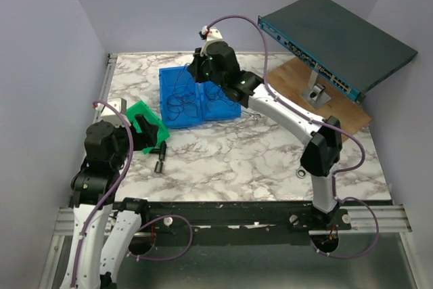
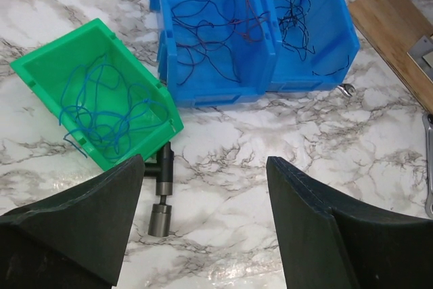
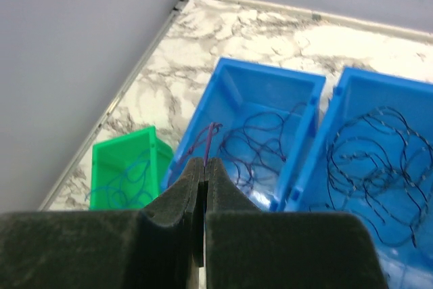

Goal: Untangle the cables
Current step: Place the cable in the bin.

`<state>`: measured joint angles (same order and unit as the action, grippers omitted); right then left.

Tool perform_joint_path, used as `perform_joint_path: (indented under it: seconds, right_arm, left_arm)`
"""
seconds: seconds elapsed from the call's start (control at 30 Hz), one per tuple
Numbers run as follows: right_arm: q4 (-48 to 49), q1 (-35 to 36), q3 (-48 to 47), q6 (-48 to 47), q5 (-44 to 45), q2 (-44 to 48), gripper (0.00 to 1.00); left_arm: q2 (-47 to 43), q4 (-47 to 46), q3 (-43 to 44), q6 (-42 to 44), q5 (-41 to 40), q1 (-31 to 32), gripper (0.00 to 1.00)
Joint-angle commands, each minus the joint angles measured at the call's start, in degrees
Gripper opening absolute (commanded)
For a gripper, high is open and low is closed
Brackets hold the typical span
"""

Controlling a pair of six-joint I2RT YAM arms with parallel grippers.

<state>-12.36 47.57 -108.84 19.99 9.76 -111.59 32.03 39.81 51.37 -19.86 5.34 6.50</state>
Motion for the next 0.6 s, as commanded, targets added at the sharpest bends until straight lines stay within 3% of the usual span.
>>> perform_joint_path:
  seconds: [0.0,0.27,0.37,0.43,0.57]
  right_arm:
    - [-2.8,0.3,-9.4,-2.1,-3.8,-7.8,0.01]
    - [-0.4,0.3,-11.8,-2.3,-0.6,-16.5,0.03]
    - [-2.6,0.3,-15.1,-2.9,-2.2,-18.5,0.23]
    - [-3.0,0.4,-15.4,-3.2,-2.3,-17.8,0.43]
    - [-2.5,0.3,-11.5,-4.4,-1.1,-12.1,0.55]
  left_arm:
    - [-2.4,1.9,-0.1,1.4,-1.9,0.3,0.76]
    - [-3.2,2.5,-1.3,2.0,-2.2,0.3,0.77]
    - [-3.0,2.0,-1.8,1.9,-1.9,0.3,0.78]
    - [-3.0,1.6,-2.0,1.4,-1.5,0.3,0.79]
    - [-3.4,1.0,-2.5,-0.1,-0.1,0.3,0.86]
